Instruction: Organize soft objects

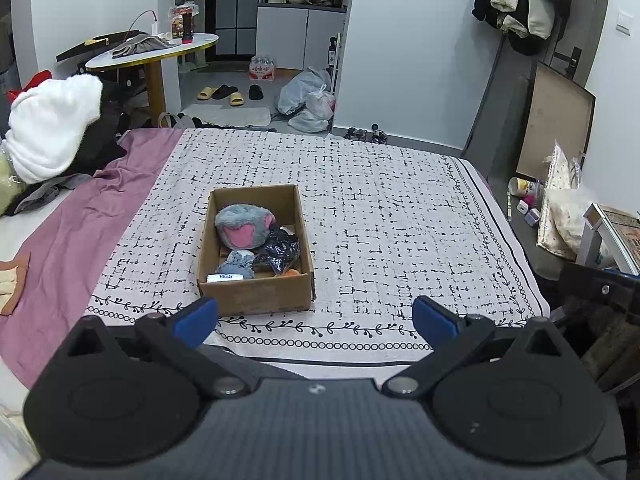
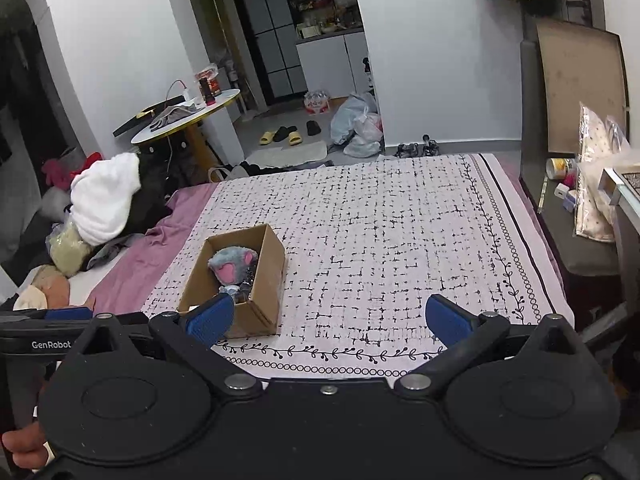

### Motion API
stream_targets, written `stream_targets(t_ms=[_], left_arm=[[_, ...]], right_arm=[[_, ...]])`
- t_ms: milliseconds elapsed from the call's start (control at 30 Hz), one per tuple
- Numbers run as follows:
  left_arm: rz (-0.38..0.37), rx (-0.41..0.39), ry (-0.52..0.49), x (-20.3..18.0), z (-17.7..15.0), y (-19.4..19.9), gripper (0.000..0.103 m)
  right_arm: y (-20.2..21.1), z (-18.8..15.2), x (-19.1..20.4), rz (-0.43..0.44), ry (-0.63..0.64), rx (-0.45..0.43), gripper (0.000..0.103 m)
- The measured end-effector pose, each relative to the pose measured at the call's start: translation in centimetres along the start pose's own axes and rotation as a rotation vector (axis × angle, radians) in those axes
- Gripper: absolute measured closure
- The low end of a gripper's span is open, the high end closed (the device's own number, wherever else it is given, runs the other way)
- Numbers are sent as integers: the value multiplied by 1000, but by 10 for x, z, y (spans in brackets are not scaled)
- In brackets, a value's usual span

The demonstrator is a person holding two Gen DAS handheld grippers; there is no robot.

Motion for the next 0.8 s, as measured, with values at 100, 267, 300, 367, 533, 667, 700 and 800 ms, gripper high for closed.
stream_targets(t_ms=[100,267,300,367,533,667,700,800], left_arm=[[0,1,0,-1,0,0,0],[-3,5,-2,0,0,-2,0],[-3,6,-2,0,0,-2,0],[-3,8,-3,0,-1,-4,0],[-8,10,-5,1,-2,-8,0],[-19,19,-12,0,-2,-16,0],[-21,24,-9,0,-2,-19,0],[-31,32,-2,1,-1,-25,0]], right_arm=[[0,-1,0,-7,12,-1,0],[-2,-2,2,-3,31,4,0],[-3,-2,1,-8,34,5,0],[-3,-1,1,-13,29,7,0],[-8,-3,1,-15,30,15,0],[-16,-6,2,1,35,23,0],[-19,-7,2,-4,30,27,0],[-27,-7,1,-12,5,46,0]])
Point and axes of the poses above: each gripper's, at about its wrist camera, not at the fingertips, and y roughly against the way its jaws point, x to its left, z to its top, the point moved 1 cm from there along -y, roughly the way its jaws point, and after that the axes turned 11 degrees about -x, right-handed, at the moved point
